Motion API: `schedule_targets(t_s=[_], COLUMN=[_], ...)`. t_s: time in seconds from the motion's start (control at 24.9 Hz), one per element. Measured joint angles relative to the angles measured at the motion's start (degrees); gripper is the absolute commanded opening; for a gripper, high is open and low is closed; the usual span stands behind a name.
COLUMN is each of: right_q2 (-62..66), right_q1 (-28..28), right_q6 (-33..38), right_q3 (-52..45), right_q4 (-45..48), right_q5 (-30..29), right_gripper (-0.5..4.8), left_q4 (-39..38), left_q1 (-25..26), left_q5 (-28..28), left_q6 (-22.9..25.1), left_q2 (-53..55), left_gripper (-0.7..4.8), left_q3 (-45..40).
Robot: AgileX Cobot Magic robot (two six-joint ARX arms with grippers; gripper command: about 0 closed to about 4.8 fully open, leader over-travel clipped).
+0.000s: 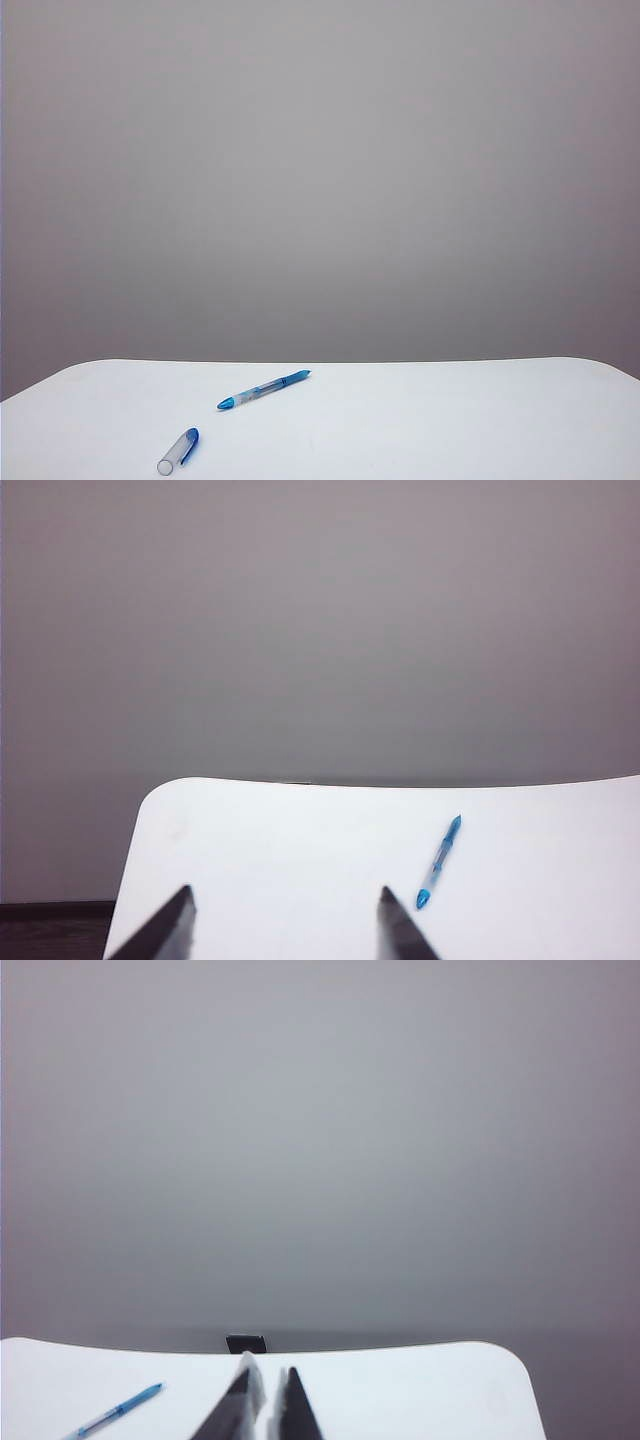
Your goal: Pick up the pen and remove the cap.
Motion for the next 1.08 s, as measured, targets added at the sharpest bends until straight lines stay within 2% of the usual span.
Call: schedule_targets(t_s=[0.08,0.28,0.36,0.56,0.6,0.68,0.72,1.08], right_q2=[-0.3,-0.3,-0.3,-0.3,-0.3,-0.3,-0.3,-0.3], right_q1=[0.0,-0.1,-0.1,-0.1,-0.1,-0.1,-0.1,-0.1], right_q6=[0.0,-0.5,-1.0,-1.3,-1.3,-1.3,-1.3,-1.2], right_q3=[-1.6,-6.5,-7.5,-8.8,-8.8,-8.8,-8.8,-8.8], right_q4=[0.8,1.0,1.1,0.4,0.3,-0.2,-0.5,-5.0], right_q5=[0.0,1.6,1.8,2.6,2.6,2.6,2.6,2.7], right_gripper=[-0.01,-0.01,-0.01,-0.01,-0.01,-0.01,-0.01,-0.01], left_q4=[0.3,-1.1,-1.0,-1.3,-1.5,-1.7,-2.0,-9.0], left_q1=[0.0,0.0,0.0,0.0,0.0,0.0,0.0,0.0], left_q5=[0.0,0.0,0.0,0.0,0.0,-0.2,-0.6,-2.9], left_q6=[0.1,1.7,2.1,3.1,3.3,3.5,3.7,3.7], left_q2=[0.0,-0.2,-0.2,-0.2,-0.2,-0.2,-0.2,-0.2], left_gripper=[1.76,1.67,1.37,1.12,0.95,0.1,-0.08,-0.05], left_q3=[-0.8,-2.3,-2.3,-2.3,-2.3,-2.3,-2.3,-2.1])
